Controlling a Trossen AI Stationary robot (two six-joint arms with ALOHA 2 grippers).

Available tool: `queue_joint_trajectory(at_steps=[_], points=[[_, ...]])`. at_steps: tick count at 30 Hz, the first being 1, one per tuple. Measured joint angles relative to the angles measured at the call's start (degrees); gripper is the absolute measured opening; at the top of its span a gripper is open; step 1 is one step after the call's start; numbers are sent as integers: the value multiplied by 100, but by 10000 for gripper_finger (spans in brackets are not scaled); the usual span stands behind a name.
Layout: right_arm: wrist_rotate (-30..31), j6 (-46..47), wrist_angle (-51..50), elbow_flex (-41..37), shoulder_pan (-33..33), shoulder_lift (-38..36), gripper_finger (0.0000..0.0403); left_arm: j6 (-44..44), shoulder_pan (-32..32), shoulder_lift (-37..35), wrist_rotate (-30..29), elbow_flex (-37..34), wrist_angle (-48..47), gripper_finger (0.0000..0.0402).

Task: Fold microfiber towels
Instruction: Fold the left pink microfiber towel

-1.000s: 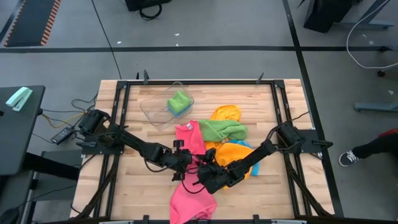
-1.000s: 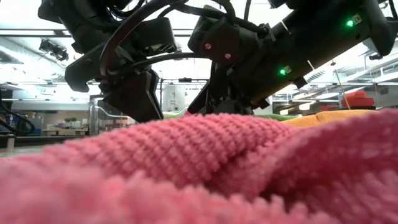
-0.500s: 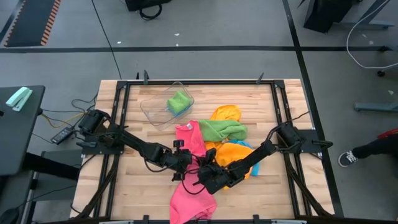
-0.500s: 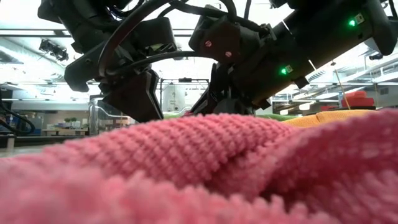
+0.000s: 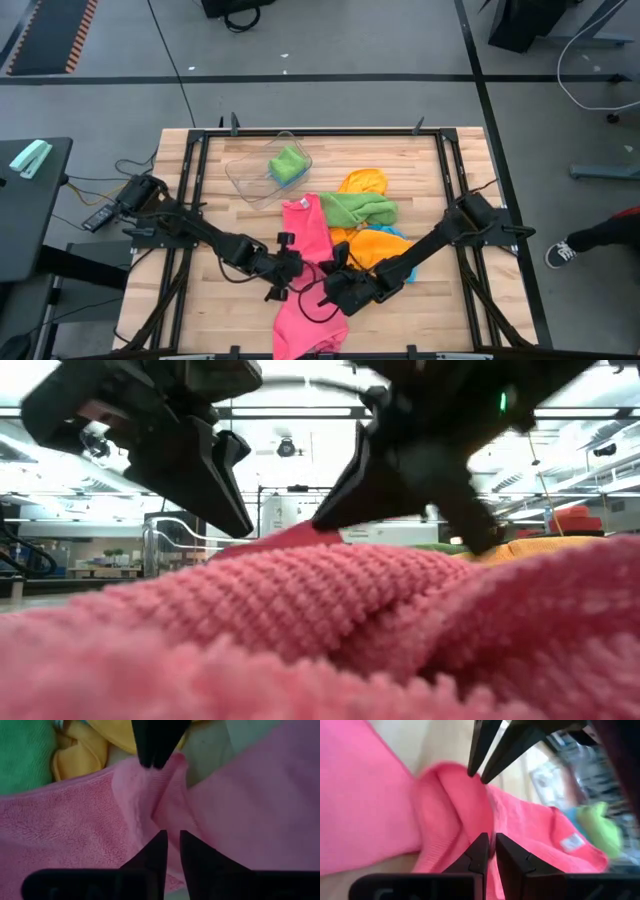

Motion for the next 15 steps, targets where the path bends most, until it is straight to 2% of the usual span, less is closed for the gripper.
queue_joint_trajectory(at_steps=[4,8,15], points=[[-952,183,-357,2,-28,-247,42,-5,-3,0,0,0,-9,55],[-1647,450,-615,2,-62,-251,42,-51,-1,0,-2,0,-21,59],[-1635,815,-787,1,-72,-247,43,-81,-39,0,126,-2,8,57]])
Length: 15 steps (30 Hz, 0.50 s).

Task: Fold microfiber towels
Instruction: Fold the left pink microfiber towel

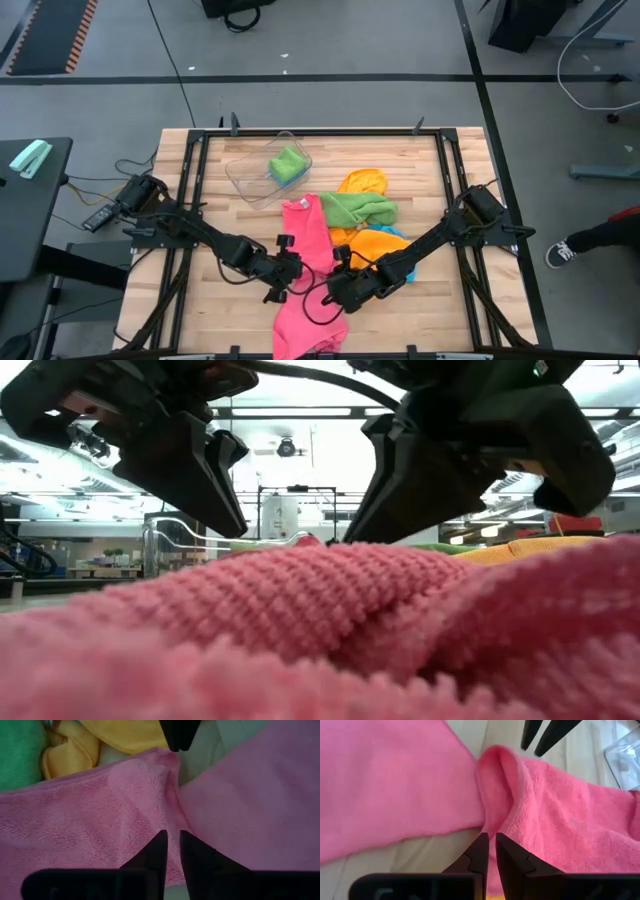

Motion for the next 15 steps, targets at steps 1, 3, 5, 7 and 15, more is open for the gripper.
queue_joint_trajectory(at_steps=[1,3,5,7,15], points=[[1,76,29,-1,-4,0,44,1,0,0,14,0,13,55],[23,245,143,-2,-38,0,50,0,2,0,18,0,27,52],[103,373,313,-2,-39,0,61,0,2,0,19,0,26,51],[236,485,445,0,-29,0,77,0,2,0,20,0,25,53],[785,1086,588,6,22,134,175,-2,2,-2,21,-6,-327,55]])
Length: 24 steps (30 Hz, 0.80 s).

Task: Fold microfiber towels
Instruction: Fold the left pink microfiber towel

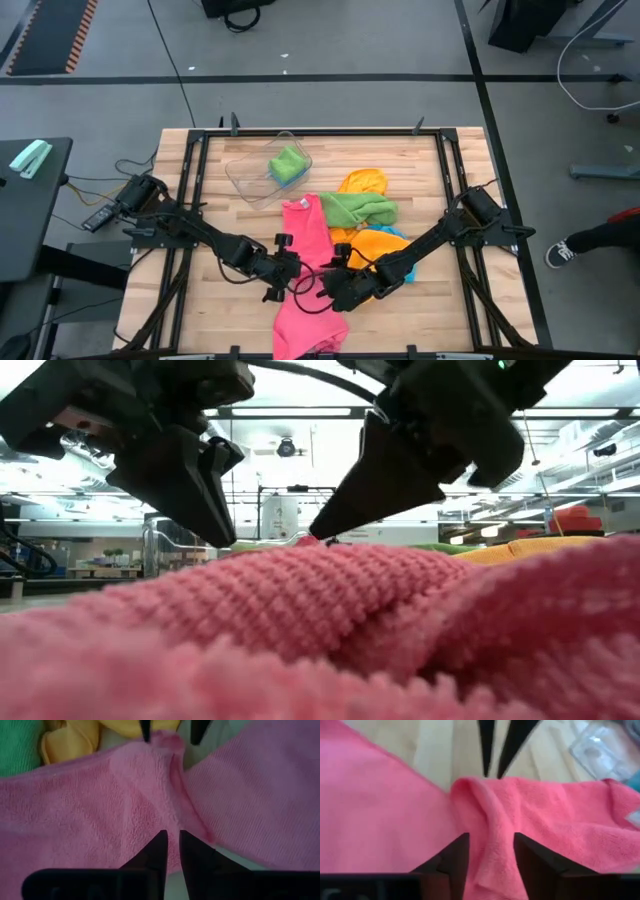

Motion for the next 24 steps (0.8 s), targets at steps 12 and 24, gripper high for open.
queue_joint_trajectory(at_steps=[12,24], points=[[894,-358,-408,859,106,819,213,2,46,-4,-1,-1,-1,46],[1066,367,-1585,1015,68,987,213,-149,39,-4,-1,-1,-234,40]])
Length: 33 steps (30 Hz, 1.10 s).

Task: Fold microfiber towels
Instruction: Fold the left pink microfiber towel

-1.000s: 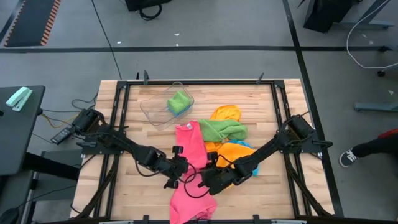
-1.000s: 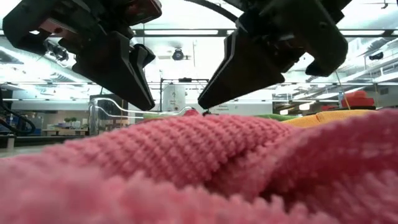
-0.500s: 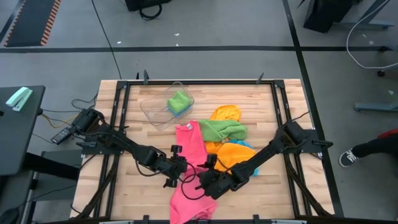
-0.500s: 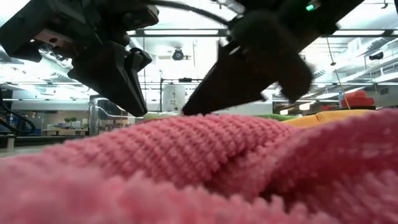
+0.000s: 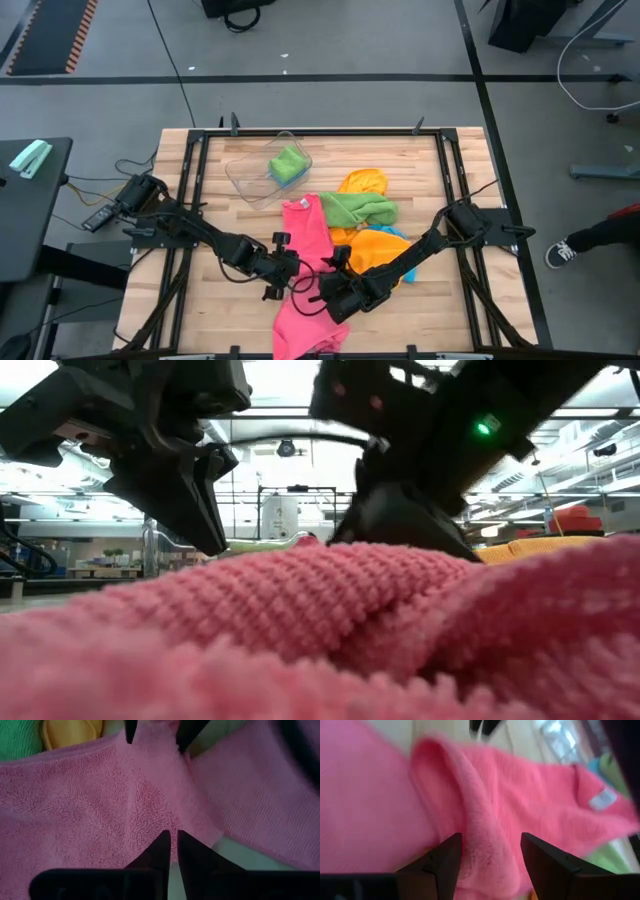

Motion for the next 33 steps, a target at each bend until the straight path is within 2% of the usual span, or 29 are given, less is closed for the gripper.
queue_joint_trajectory(at_steps=[8,14,24,33], points=[[-26,350,-488,2,44,-31,206,-33,0,0,0,0,37,43],[-71,264,-481,2,36,-31,158,-39,0,0,0,0,47,35],[-1056,226,-473,3,20,-37,50,-42,-2,0,0,0,42,45],[-2047,112,-518,240,-230,-39,42,-49,0,0,0,0,45,36]])
